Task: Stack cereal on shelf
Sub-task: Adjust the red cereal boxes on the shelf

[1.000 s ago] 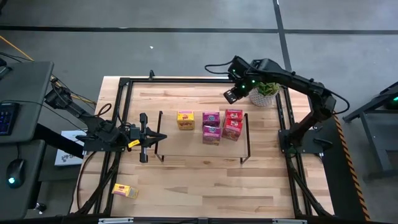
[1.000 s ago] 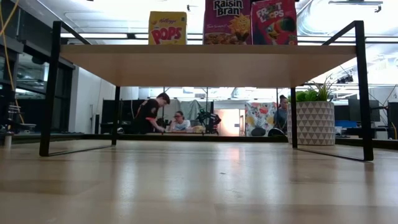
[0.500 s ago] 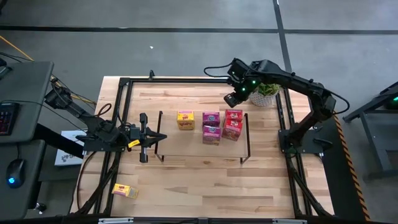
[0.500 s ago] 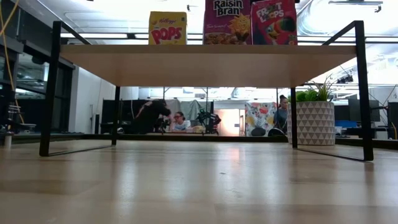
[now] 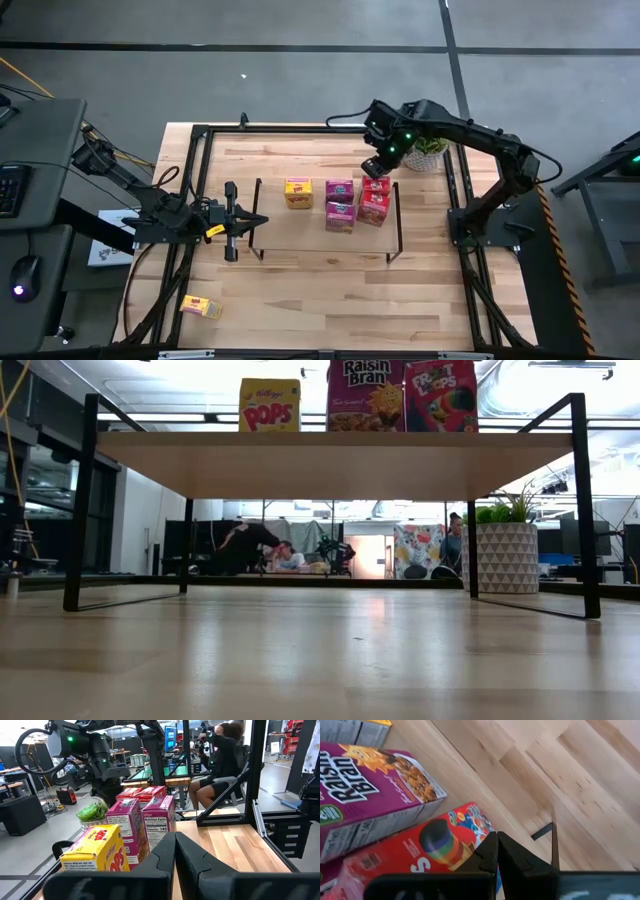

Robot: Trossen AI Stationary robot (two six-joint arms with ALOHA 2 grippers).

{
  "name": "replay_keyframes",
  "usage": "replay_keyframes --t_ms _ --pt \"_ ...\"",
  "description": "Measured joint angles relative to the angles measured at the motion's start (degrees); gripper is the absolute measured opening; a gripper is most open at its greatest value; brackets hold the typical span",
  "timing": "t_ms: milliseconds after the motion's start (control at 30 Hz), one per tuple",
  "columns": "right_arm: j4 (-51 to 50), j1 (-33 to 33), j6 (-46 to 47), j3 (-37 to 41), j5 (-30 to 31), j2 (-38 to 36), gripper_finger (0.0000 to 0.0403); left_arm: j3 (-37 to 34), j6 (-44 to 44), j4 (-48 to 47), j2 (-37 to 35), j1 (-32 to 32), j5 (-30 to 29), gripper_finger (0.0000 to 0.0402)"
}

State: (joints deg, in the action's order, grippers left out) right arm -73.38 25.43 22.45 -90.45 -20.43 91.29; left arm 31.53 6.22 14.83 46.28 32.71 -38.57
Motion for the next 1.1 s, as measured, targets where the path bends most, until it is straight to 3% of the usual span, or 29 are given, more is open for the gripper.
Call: replay_keyframes --t_ms 1100 --pt "-1.8 -3.1 -0.5 0.0 -5.7 0.0 0.0000 0.0 0.0 0.0 0.0 0.0 0.0 0.0003"
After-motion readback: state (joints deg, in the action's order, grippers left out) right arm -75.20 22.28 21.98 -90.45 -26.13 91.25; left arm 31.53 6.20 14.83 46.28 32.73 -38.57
